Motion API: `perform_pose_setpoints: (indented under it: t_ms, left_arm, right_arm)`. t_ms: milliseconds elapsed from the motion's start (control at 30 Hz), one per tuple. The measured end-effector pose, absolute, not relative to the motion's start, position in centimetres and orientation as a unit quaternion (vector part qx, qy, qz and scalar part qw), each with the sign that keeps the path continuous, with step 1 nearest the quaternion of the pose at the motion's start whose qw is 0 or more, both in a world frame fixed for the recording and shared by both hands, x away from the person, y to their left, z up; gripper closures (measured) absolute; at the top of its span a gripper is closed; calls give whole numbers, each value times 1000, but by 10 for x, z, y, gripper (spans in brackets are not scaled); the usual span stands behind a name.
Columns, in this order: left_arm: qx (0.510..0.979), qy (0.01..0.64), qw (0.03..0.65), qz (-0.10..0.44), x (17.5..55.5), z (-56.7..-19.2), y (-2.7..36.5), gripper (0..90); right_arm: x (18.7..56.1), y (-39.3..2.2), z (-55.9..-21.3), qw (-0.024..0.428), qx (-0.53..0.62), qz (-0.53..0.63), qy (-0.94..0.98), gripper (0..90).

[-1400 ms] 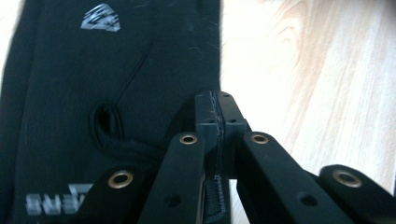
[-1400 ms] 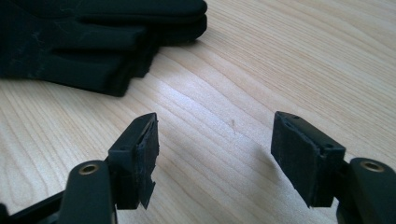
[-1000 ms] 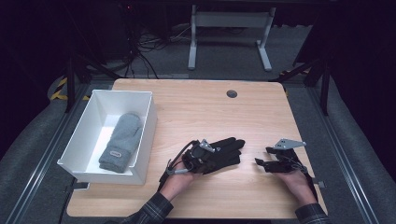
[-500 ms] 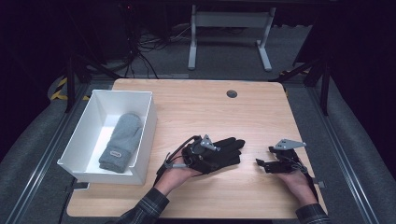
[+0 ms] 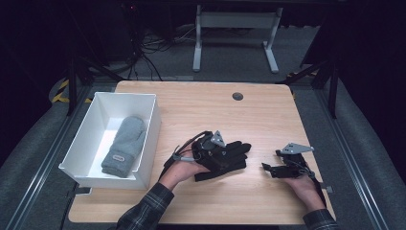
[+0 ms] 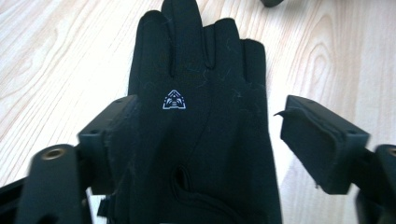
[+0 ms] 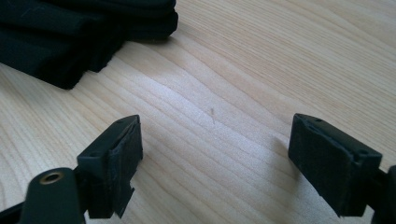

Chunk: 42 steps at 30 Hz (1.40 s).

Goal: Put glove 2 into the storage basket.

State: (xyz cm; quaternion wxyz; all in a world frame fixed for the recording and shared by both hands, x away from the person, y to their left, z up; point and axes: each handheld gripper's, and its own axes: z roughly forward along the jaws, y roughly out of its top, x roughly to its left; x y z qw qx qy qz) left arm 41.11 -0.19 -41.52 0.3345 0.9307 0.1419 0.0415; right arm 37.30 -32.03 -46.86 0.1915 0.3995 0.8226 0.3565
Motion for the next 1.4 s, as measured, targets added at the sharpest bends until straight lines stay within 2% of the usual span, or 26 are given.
perform_pose_setpoints:
  t_ms: [567,1200,1300,1367,1400]
  left_arm:
    - [940,138,311,27,430,-446,-15,131]
    - [931,154,331,23,441,-458,-9,91]
    - [930,154,333,20,440,-458,-8,129]
    - [931,150,333,19,439,-457,-7,213]
    - [933,142,332,12,439,-456,-7,213]
  right_arm:
    - [373,-320,-469,192,399,356,823,181]
    - [373,-320,-469,192,400,356,822,178]
    - [373,-320,-469,192,400,356,822,175]
    - [373,-319,-469,193,401,355,822,172]
    - [373,-319,-469,193,401,355,822,171]
